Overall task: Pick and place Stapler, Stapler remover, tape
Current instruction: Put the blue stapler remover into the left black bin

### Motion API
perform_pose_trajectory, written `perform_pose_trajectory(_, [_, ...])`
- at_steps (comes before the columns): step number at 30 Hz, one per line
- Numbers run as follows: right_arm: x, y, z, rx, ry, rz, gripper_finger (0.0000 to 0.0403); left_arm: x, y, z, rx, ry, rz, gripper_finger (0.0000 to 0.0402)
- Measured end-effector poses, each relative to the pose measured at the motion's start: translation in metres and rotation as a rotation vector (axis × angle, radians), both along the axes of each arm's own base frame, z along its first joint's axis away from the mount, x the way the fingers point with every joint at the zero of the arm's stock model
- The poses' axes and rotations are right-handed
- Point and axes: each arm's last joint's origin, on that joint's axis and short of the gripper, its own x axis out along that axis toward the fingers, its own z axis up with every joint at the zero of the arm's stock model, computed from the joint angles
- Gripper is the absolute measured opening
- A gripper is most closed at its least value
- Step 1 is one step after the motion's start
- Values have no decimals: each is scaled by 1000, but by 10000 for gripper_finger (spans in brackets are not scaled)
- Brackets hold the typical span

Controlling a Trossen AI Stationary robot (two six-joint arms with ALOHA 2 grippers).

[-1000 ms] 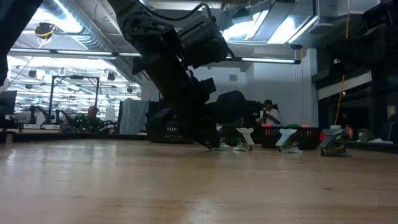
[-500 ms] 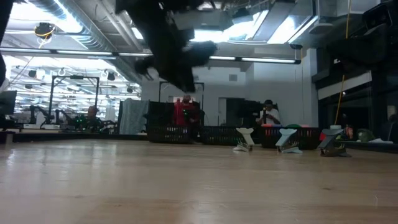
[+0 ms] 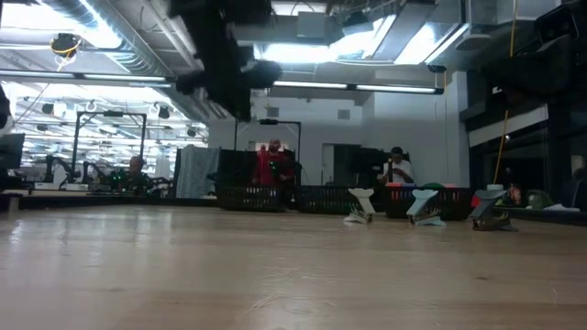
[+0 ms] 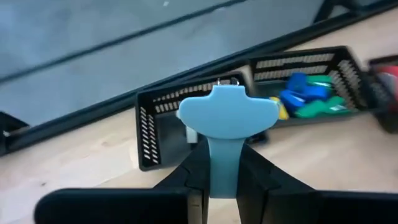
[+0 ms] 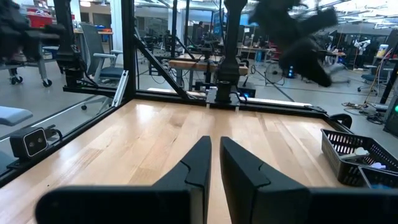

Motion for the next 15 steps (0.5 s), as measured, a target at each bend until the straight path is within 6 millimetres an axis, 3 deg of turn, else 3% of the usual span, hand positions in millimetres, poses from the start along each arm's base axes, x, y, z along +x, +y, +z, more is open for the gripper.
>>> perform_pose_trajectory(9, [0,0,0,0,0,0,39,2,61,-32,-160,-8,63,39])
perform_pose_trajectory(15, [0,0,0,0,0,0,39,-1,92,-67,-254,51,129,39])
